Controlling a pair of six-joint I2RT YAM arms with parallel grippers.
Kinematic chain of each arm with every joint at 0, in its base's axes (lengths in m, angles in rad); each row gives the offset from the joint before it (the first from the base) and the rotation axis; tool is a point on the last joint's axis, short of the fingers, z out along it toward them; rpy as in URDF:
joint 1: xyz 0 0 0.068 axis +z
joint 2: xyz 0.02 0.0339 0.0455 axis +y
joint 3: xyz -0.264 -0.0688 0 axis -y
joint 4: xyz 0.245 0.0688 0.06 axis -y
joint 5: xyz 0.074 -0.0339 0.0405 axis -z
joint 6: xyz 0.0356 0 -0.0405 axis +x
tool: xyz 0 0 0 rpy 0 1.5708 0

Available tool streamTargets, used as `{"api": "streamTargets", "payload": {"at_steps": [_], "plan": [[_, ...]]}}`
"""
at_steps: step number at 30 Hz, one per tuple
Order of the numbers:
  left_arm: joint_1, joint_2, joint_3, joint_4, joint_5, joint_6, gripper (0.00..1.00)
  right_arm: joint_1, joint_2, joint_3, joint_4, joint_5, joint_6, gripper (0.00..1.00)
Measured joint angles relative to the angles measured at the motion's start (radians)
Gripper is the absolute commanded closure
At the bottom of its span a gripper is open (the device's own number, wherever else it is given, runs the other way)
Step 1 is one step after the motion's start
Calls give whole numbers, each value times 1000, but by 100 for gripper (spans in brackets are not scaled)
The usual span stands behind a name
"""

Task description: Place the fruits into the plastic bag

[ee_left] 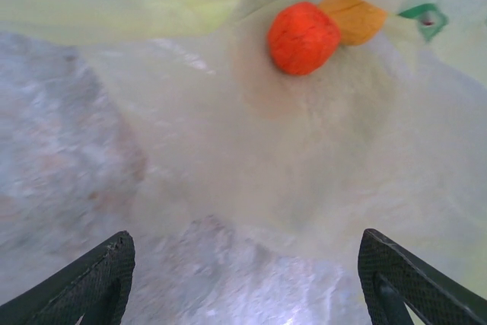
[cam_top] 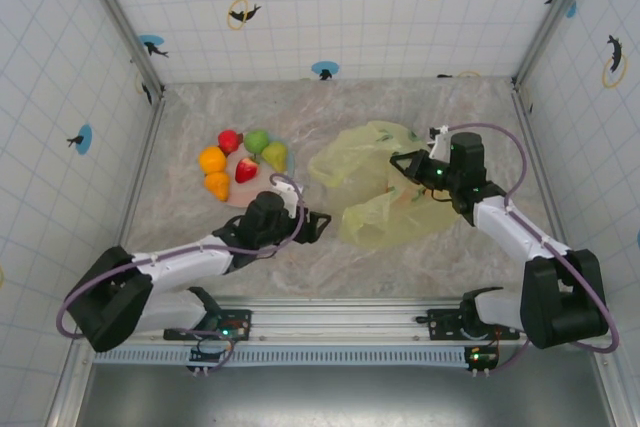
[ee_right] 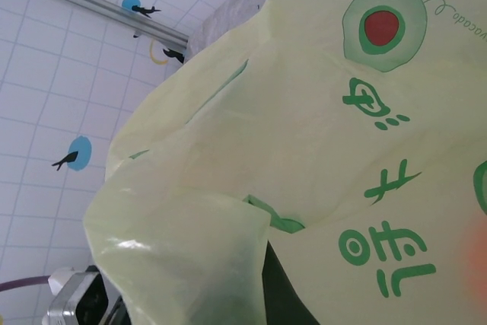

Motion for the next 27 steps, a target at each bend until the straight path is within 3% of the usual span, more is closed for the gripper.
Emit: {"api": "streamTargets", "payload": {"at_steps": [7, 15, 18, 23, 27], "plan": [[113, -174, 4, -132, -110, -5, 19, 0, 1, 0, -14, 0, -26, 100], [383, -220, 172, -430, -272, 10, 13, 0, 1, 0, -11, -5, -34, 100], [484, -198, 212, -501, -332, 8, 12, 0, 2, -1, 3, -12, -33, 100], [649, -70, 239, -574, -296, 13, 9, 0, 16, -3, 26, -29, -32, 100], [683, 69, 296, -618, -262, 38, 7, 0, 30, -2, 28, -41, -32, 100]]}}
